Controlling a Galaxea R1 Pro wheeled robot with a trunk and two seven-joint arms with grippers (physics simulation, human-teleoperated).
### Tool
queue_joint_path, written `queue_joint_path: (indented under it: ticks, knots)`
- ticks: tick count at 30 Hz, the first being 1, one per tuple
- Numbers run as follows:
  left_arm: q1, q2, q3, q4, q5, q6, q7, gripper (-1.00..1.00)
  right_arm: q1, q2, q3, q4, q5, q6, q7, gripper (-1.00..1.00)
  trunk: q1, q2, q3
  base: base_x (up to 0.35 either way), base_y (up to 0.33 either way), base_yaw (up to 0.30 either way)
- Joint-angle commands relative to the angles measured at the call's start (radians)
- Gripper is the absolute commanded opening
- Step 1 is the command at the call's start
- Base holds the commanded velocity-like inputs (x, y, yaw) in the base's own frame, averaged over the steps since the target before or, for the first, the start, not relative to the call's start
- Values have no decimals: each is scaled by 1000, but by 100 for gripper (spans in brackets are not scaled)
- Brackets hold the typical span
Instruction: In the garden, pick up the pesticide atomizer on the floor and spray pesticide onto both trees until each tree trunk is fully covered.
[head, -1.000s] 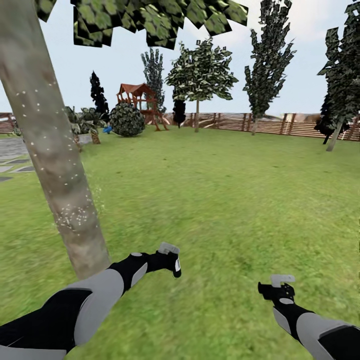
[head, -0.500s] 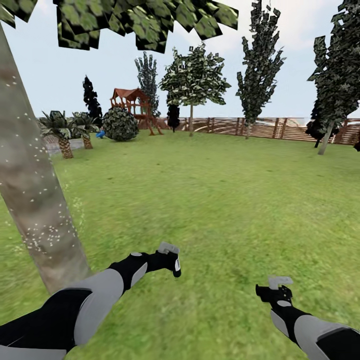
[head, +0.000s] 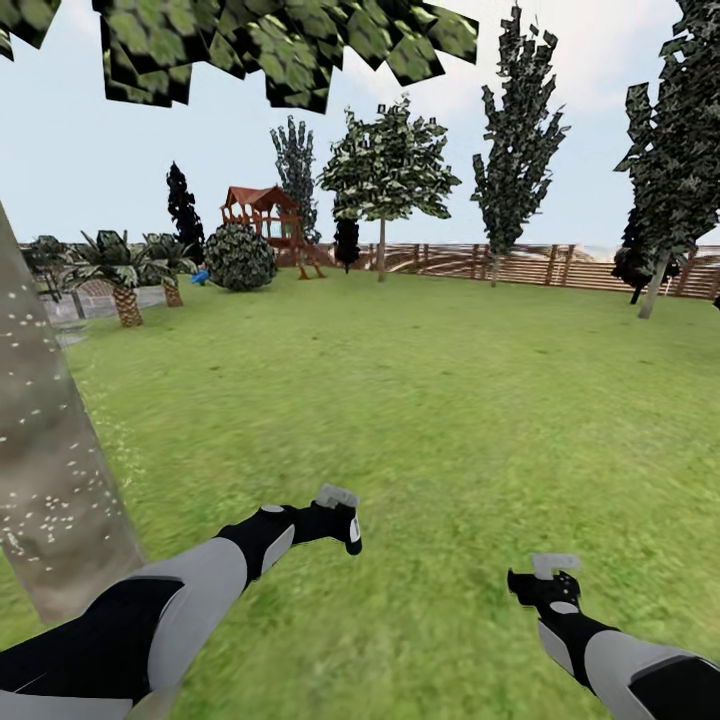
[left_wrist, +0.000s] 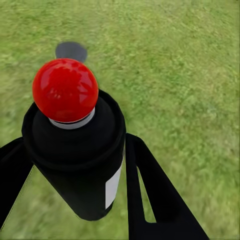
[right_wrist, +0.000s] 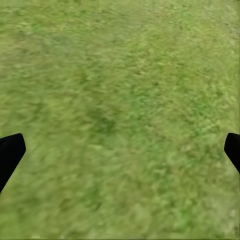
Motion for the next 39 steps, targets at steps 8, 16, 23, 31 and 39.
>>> queue_joint_path:
  ticks: [8, 16, 23, 31, 39]
  knots:
    - [-1, 0, 3, -1, -8, 1, -2, -100, -2, 1, 9, 3, -9, -6, 0, 100, 1, -1, 11, 350, -147, 0]
    - [-1, 0, 3, -1, -7, 1, -2, -100, -2, 6, 9, 3, -9, -6, 0, 100, 1, -1, 25, 350, -146, 0]
    - [-1, 0, 4, -3, -7, 1, -1, -100, 1, 14, 9, 3, -7, -6, 0, 100, 1, -1, 31, 350, -66, 0]
    - [-1, 1, 4, -3, -7, 1, -1, -100, 3, 14, 9, 3, -7, -6, 0, 100, 1, -1, 32, 350, 28, 0]
    - [-1, 1, 4, -3, -7, 1, -1, -100, 6, 21, 10, 4, -7, -6, 0, 100, 1, -1, 32, 350, 74, 0]
